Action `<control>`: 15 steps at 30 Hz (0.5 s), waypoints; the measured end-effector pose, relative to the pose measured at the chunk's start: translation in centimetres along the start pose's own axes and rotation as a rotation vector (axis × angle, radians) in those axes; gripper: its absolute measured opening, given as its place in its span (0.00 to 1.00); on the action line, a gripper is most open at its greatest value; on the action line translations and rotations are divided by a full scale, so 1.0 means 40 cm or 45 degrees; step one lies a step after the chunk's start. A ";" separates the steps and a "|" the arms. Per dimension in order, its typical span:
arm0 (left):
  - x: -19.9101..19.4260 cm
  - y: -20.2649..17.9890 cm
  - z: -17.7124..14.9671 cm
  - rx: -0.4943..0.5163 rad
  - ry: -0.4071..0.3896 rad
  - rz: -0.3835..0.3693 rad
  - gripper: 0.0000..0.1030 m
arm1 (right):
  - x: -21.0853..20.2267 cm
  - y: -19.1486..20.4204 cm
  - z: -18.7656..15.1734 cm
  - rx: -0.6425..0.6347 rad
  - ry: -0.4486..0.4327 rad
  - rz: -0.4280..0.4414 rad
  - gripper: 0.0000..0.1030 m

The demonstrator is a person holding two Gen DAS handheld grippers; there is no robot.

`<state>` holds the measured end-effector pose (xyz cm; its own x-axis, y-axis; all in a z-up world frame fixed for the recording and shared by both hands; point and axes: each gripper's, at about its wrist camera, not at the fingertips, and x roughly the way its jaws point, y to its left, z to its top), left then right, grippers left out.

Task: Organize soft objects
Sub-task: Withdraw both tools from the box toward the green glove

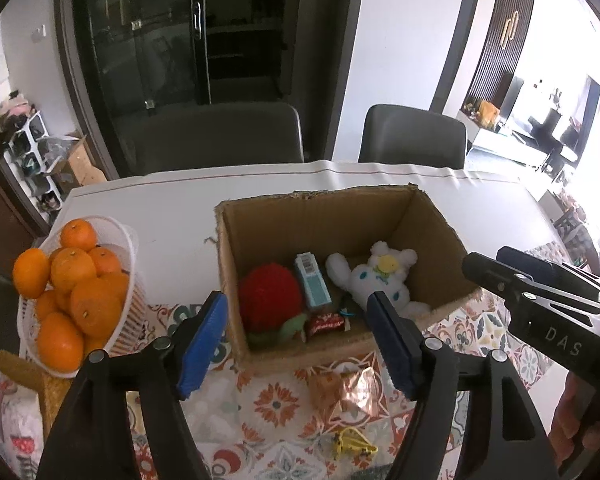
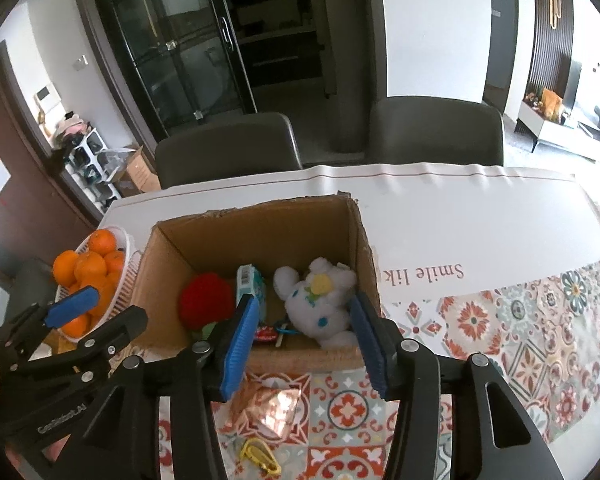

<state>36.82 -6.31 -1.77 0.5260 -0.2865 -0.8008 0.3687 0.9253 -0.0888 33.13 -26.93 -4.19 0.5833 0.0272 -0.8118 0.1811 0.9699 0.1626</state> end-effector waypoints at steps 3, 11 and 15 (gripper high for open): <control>-0.029 0.006 -0.024 -0.006 -0.013 0.001 0.79 | -0.029 0.011 -0.026 -0.003 -0.019 -0.006 0.54; -0.074 0.018 -0.114 -0.009 -0.002 0.024 0.85 | -0.050 0.028 -0.111 -0.018 0.020 0.014 0.56; -0.080 0.013 -0.159 0.000 0.026 0.029 0.86 | -0.044 0.032 -0.153 -0.032 0.054 0.040 0.56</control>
<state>30.45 -3.33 -3.02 0.5186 -0.2604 -0.8144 0.3569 0.9315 -0.0706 27.47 -24.25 -5.98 0.5540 0.0677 -0.8297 0.1428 0.9742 0.1749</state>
